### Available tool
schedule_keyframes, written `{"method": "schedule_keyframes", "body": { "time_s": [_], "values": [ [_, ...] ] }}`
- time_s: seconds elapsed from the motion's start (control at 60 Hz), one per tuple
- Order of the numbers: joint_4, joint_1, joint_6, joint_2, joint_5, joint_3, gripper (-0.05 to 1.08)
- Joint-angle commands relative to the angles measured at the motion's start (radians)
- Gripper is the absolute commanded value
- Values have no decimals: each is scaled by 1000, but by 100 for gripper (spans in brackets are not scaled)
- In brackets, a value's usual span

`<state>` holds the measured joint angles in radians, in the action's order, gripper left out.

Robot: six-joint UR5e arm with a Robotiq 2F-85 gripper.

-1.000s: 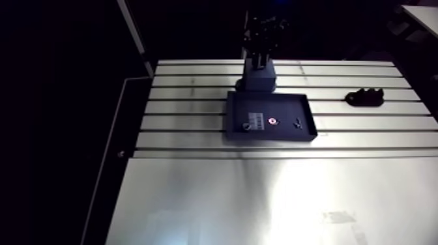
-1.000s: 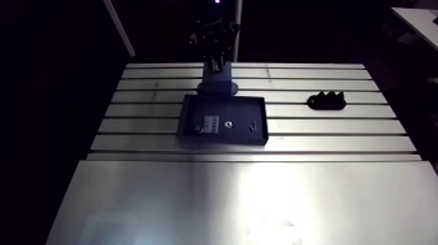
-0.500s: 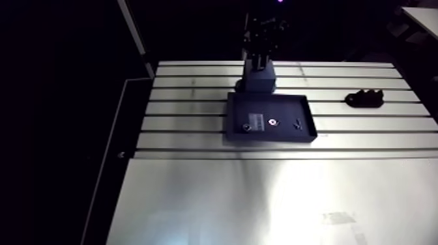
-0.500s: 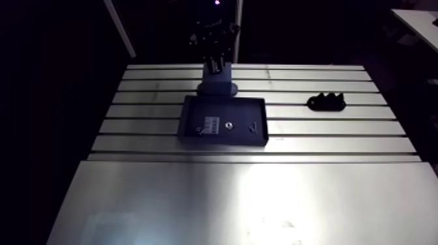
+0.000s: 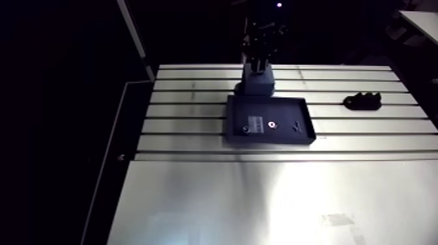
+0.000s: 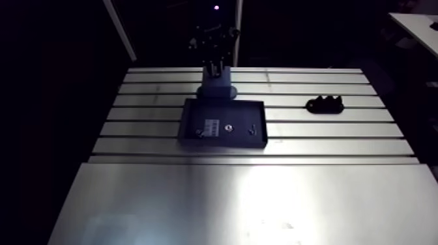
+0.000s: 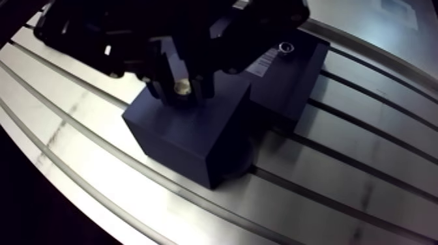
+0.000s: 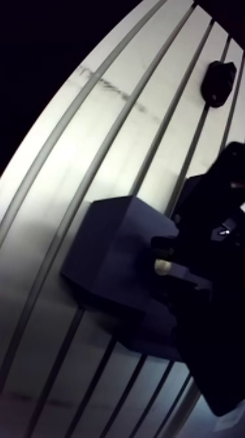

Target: Pick up the M10 bolt and insert it into the hex recess until seated.

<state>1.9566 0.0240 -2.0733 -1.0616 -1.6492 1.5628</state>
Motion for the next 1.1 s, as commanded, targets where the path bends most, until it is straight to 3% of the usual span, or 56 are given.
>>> {"method": "schedule_keyframes", "body": {
  "time_s": [0.017,1.1],
  "values": [
    [4,-1,3,-1,1,3,74],
    [5,8,119,1,-1,1,74]
  ]
}}
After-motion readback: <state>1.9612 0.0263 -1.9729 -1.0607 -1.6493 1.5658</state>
